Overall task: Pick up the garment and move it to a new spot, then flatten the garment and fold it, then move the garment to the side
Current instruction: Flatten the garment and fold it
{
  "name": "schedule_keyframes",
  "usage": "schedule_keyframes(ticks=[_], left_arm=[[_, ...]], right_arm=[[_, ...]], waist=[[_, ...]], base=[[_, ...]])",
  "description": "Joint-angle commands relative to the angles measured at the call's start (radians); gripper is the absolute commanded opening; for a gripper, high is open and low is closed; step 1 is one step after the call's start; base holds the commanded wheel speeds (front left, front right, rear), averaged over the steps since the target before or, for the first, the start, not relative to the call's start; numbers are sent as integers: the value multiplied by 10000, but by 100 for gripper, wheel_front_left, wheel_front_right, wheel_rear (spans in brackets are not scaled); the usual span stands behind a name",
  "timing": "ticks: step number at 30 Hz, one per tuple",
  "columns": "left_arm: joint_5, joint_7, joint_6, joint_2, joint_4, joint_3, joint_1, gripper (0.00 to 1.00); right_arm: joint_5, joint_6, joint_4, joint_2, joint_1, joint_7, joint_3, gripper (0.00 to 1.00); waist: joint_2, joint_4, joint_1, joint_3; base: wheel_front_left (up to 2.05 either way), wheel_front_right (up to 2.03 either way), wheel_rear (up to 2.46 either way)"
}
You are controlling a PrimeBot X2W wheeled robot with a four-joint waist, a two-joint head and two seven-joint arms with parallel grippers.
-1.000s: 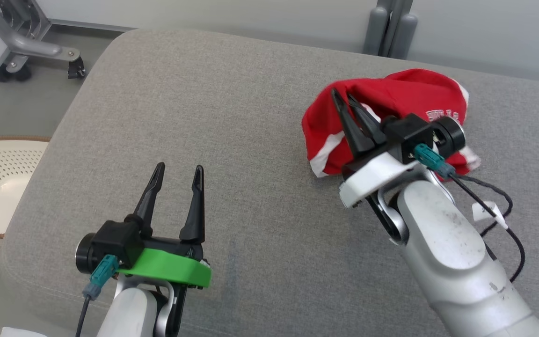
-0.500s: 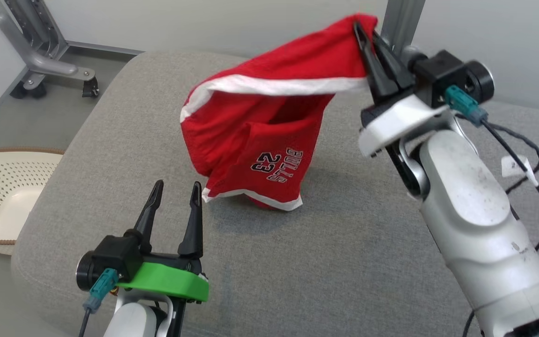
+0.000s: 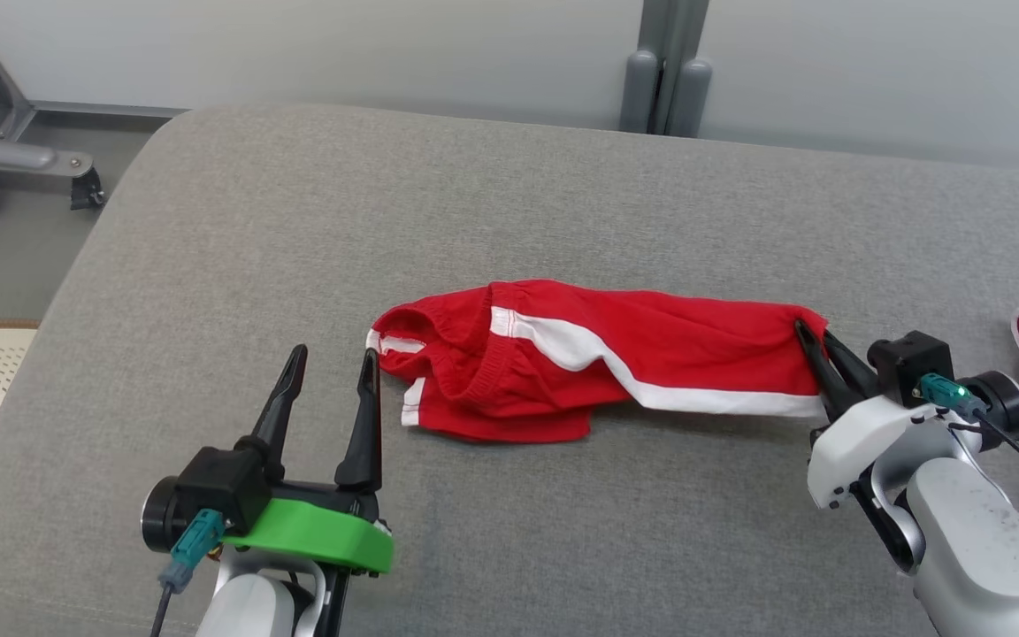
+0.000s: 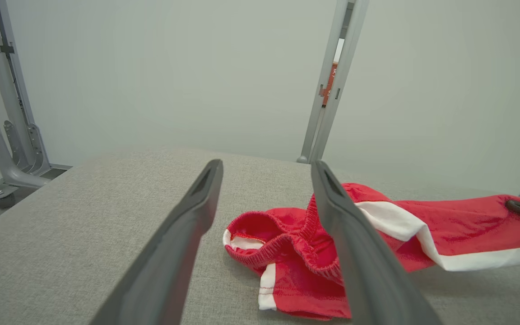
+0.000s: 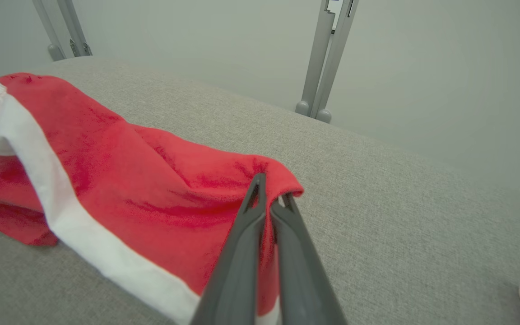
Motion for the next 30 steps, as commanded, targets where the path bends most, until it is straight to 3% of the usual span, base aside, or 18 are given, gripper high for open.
schedule_keyframes(ticks=[1,2,3,10,14,27,30], left_arm=[[66,-27,-22,6,37,-26,-185,100],[69,-27,-26,7,52,-52,-202,100],[70,-27,-24,7,66,-83,-226,100],[104,-27,-38,7,153,-162,-255,100],[117,-27,-15,7,54,-113,-282,100],[-241,-27,92,9,-334,-148,-199,100],[-271,-26,74,10,-339,-125,-213,100]], right_arm=[[-69,-21,219,-58,64,108,-5,4],[-232,-21,340,-76,2,141,17,71],[-345,-21,499,-43,-80,154,6,100],[-1315,-19,1290,270,-288,51,-564,100],[-1732,-19,1050,475,-253,-137,-1180,100],[-2099,-21,-3020,1914,2667,-356,-2966,100],[-2116,-19,-3440,2168,3122,-358,-3182,100]], waist=[[0,-398,0,42],[0,-463,0,29],[0,-527,0,16],[0,-792,0,-74],[0,-915,0,-86],[0,-1352,0,95],[0,-1445,0,160]], base=[[0,0,0],[0,0,0],[0,0,0],[0,0,0],[0,0,0],[0,0,0],[0,0,0]])
